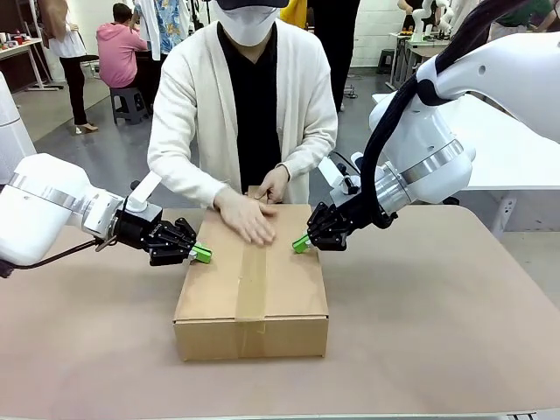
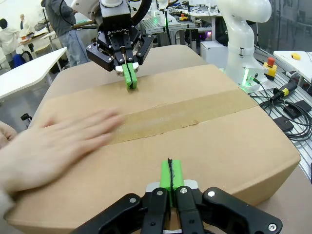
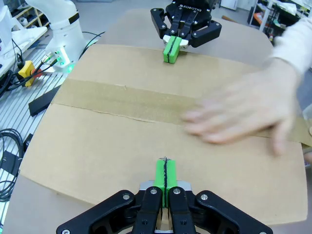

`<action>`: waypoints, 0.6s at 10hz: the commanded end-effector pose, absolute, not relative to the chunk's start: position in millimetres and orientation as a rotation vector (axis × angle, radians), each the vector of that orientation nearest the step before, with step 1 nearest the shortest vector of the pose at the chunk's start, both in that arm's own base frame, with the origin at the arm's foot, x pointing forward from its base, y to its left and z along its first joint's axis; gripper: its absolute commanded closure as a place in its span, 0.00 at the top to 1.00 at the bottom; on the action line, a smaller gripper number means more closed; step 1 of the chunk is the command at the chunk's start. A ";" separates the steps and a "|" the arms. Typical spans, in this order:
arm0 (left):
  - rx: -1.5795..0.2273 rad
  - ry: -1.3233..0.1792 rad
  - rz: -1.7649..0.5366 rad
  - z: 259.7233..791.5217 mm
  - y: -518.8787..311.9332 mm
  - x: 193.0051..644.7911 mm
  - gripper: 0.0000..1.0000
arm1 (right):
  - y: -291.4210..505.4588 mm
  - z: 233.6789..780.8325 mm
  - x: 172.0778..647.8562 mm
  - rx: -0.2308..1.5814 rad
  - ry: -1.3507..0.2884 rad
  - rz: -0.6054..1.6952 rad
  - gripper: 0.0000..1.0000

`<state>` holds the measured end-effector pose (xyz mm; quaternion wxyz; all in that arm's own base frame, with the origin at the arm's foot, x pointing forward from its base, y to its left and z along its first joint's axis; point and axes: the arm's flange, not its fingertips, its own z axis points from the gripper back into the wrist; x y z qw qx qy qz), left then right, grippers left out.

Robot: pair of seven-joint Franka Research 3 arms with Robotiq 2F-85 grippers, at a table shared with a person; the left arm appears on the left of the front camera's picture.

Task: Wrap the clocks to prevent damage.
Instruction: After the human seals the box with tape, release both hands from the side flaps of the Package Box.

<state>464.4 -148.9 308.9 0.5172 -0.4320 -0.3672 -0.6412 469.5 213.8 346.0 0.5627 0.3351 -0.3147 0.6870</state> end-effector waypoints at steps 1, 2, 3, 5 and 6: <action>-1.020 -0.878 -1.540 304.9 -148.5 464.8 0.01 | 212.6 342.1 469.6 0.781 -0.739 1.619 0.01; -1.020 -0.878 -1.540 304.9 -148.5 464.8 0.01 | 212.6 342.1 469.6 0.781 -0.739 1.619 0.01; -1.020 -0.878 -1.540 304.9 -148.5 464.8 0.01 | 212.6 342.1 469.6 0.781 -0.739 1.619 0.01; -1.020 -0.878 -1.540 304.9 -148.5 464.8 0.01 | 212.6 342.1 469.6 0.781 -0.739 1.619 0.01; -1.020 -0.878 -1.540 304.9 -148.5 464.8 0.01 | 212.6 342.1 469.6 0.781 -0.739 1.619 0.01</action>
